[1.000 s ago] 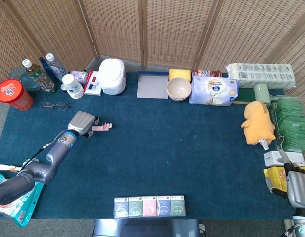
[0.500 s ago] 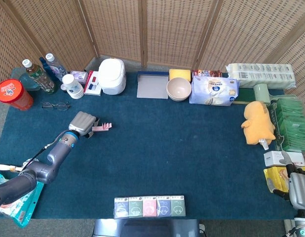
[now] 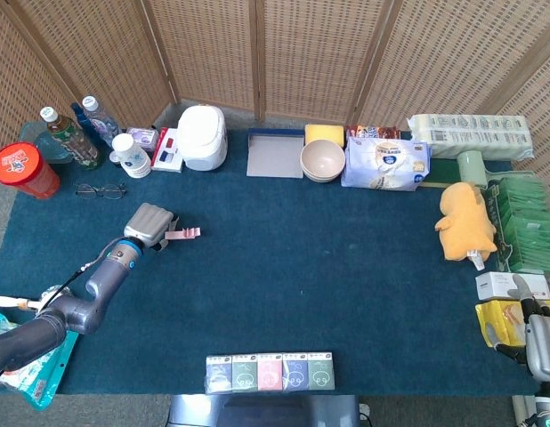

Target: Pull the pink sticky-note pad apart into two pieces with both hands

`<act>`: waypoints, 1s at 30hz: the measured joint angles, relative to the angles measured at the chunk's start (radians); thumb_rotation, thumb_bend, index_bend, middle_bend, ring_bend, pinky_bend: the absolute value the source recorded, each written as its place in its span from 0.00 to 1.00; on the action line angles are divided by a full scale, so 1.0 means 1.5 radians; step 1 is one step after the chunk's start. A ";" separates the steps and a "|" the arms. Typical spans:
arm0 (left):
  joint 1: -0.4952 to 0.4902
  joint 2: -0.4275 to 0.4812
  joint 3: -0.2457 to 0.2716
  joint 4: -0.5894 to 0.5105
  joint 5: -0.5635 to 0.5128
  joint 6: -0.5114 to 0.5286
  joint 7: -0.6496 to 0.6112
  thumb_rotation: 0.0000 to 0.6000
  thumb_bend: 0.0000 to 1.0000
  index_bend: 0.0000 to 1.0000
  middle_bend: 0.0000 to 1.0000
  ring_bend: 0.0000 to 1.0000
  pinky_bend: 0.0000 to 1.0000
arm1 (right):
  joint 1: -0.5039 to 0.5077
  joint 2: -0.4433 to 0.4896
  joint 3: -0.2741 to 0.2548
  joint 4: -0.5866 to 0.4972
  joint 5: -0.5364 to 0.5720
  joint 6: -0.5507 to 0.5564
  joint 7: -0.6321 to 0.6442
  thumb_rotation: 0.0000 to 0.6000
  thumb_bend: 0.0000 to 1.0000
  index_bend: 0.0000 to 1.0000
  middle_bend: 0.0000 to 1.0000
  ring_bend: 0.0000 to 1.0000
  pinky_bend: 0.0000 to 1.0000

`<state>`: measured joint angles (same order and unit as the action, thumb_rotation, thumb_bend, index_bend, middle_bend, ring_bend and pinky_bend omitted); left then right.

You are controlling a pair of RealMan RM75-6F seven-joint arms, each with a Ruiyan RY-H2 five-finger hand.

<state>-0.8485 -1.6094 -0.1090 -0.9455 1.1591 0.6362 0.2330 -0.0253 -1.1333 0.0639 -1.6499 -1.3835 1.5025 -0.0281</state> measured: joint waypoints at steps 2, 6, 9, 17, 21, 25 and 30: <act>0.001 0.002 -0.001 -0.003 0.001 0.004 -0.001 1.00 0.33 0.58 0.90 0.99 0.95 | -0.001 0.000 0.000 0.000 -0.001 0.001 0.002 0.78 0.35 0.03 0.29 0.29 0.39; 0.003 0.006 -0.003 -0.011 0.011 0.020 -0.010 1.00 0.34 0.62 0.92 1.00 0.95 | -0.001 -0.001 0.000 0.000 -0.004 0.002 0.004 0.78 0.35 0.03 0.29 0.29 0.39; 0.005 0.016 -0.003 -0.024 0.028 0.036 -0.022 1.00 0.35 0.63 0.92 1.00 0.95 | 0.000 -0.002 0.001 0.000 -0.006 0.001 0.006 0.78 0.35 0.03 0.29 0.29 0.39; 0.019 0.094 0.009 -0.111 0.134 0.129 -0.081 1.00 0.35 0.65 0.93 0.99 0.95 | 0.028 -0.006 0.008 -0.010 -0.031 -0.019 0.014 0.78 0.35 0.03 0.29 0.29 0.39; 0.020 0.158 0.017 -0.179 0.195 0.167 -0.119 1.00 0.35 0.66 0.93 0.99 0.95 | 0.052 -0.009 0.016 -0.024 -0.053 -0.036 0.031 0.78 0.35 0.03 0.29 0.29 0.39; 0.014 0.211 0.021 -0.243 0.230 0.180 -0.150 1.00 0.35 0.67 0.93 0.99 0.95 | 0.074 -0.012 0.021 -0.035 -0.072 -0.051 0.049 0.77 0.35 0.03 0.29 0.29 0.39; -0.008 0.269 0.024 -0.311 0.256 0.163 -0.184 1.00 0.35 0.68 0.93 0.99 0.95 | 0.102 -0.021 0.030 -0.045 -0.090 -0.069 0.092 0.76 0.35 0.03 0.28 0.27 0.38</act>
<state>-0.8601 -1.2061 -0.0726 -1.4125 1.5426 0.8812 -0.0433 0.1273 -1.1641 0.1093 -1.7171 -1.5178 1.3987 0.1092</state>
